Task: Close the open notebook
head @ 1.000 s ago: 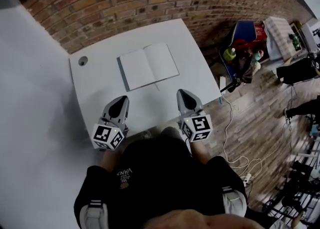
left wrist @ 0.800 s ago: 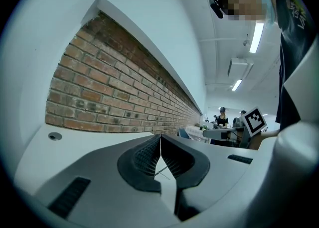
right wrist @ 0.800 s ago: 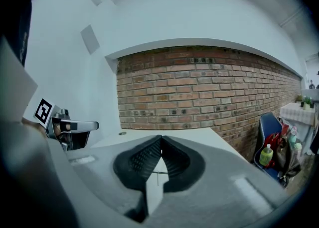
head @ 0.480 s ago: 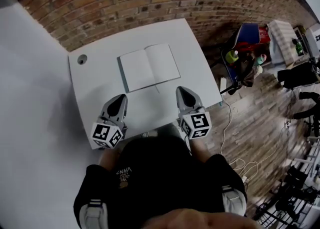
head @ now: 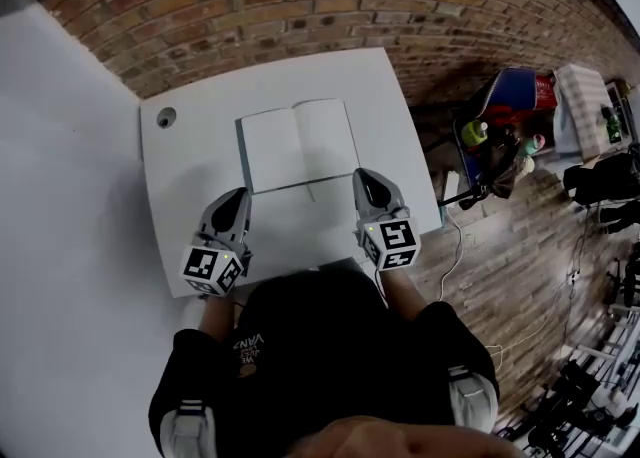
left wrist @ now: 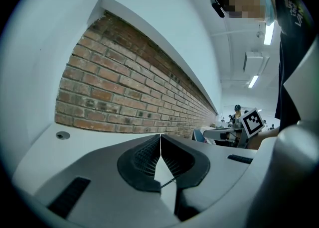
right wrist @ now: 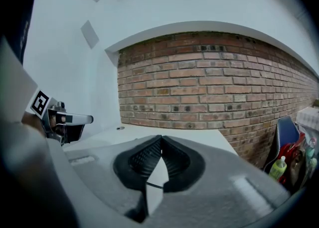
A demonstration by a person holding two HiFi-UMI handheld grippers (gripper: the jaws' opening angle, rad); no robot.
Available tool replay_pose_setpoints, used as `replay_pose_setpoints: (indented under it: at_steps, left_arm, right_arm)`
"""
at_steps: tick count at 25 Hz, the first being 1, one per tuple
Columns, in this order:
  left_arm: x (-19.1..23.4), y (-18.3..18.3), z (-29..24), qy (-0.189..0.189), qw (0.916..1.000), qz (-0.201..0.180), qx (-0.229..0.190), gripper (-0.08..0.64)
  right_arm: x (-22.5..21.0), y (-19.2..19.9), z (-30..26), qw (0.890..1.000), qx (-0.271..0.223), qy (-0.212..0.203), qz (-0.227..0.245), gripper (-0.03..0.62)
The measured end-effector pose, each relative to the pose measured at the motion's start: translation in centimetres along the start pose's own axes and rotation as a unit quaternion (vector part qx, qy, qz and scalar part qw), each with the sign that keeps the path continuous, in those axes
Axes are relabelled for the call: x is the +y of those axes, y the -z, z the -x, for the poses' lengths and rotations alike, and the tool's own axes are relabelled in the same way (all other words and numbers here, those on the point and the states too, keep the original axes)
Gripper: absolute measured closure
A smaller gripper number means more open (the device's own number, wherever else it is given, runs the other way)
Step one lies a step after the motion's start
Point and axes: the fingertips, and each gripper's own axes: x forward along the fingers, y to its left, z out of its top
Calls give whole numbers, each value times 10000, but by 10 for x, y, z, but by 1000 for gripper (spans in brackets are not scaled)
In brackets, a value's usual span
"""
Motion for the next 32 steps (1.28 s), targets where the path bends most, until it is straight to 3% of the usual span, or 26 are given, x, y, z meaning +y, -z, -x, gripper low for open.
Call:
replay_pose_setpoints:
  at_steps: [16, 32]
  left_arm:
    - [13, 24, -30, -907, 9951, 403, 16, 548]
    - [32, 72, -33, -1416, 9847, 848, 556, 548]
  right_arm:
    - [-46, 39, -75, 9960, 640, -558, 265, 594]
    - [-52, 112, -113, 9828, 1572, -792, 564, 594]
